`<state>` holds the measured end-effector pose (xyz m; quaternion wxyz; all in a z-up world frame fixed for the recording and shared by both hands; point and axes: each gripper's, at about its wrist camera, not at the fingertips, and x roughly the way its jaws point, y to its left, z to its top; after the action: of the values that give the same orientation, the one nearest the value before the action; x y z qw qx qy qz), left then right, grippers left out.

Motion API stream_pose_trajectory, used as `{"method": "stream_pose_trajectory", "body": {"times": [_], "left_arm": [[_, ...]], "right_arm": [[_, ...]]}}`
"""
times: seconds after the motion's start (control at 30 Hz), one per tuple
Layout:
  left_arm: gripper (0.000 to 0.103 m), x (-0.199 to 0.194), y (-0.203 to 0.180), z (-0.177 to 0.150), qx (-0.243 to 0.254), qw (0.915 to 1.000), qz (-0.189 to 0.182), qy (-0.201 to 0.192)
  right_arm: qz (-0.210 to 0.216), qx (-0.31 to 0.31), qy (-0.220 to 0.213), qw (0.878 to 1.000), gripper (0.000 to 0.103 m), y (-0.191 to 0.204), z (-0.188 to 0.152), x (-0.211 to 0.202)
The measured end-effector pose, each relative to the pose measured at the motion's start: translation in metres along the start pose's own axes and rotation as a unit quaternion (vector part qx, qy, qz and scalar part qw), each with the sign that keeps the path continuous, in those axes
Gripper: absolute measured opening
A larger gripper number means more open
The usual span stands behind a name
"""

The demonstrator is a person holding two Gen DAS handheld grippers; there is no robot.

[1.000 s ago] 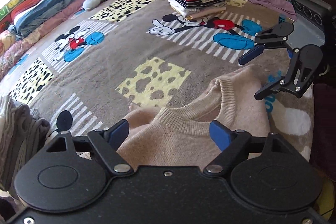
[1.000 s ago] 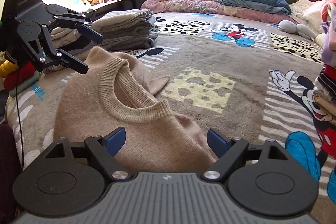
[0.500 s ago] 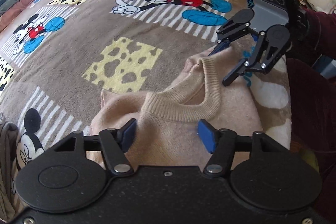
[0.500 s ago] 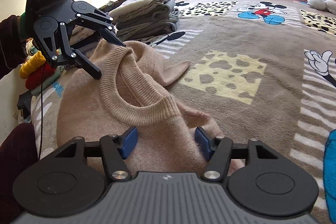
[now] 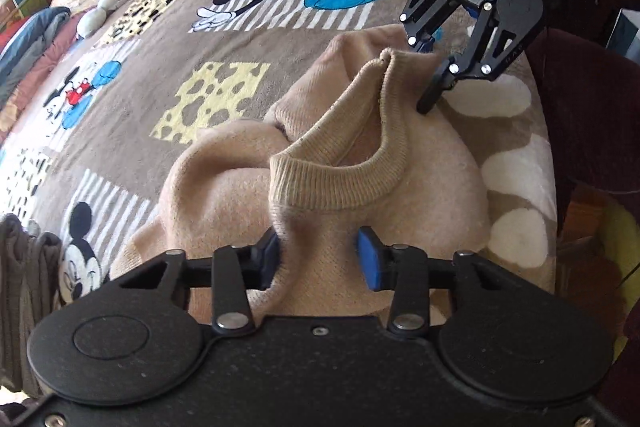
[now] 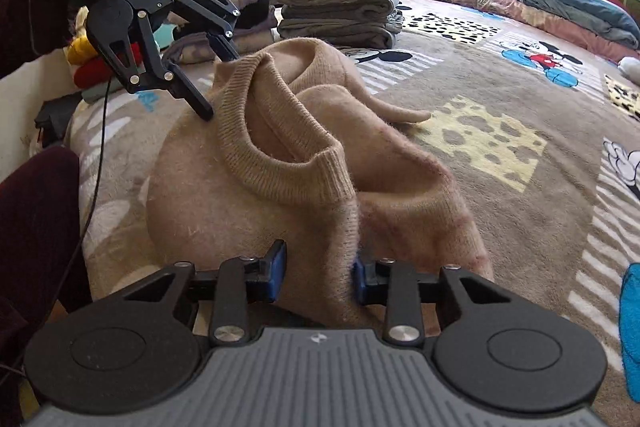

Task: Fold clothes
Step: 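Lift the sweater by its shoulders with both grippers and shake it out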

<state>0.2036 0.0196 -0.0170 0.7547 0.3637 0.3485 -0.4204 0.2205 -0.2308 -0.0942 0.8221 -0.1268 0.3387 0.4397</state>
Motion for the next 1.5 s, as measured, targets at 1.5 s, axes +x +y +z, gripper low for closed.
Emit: {"method": "stream_pose_trajectory", "body": {"times": [1.5], "left_arm": [[0.005, -0.217, 0.03, 0.083, 0.081, 0.9134, 0.372, -0.144]], "right_arm": [[-0.158, -0.226, -0.12, 0.954, 0.009, 0.041, 0.246, -0.209]]}}
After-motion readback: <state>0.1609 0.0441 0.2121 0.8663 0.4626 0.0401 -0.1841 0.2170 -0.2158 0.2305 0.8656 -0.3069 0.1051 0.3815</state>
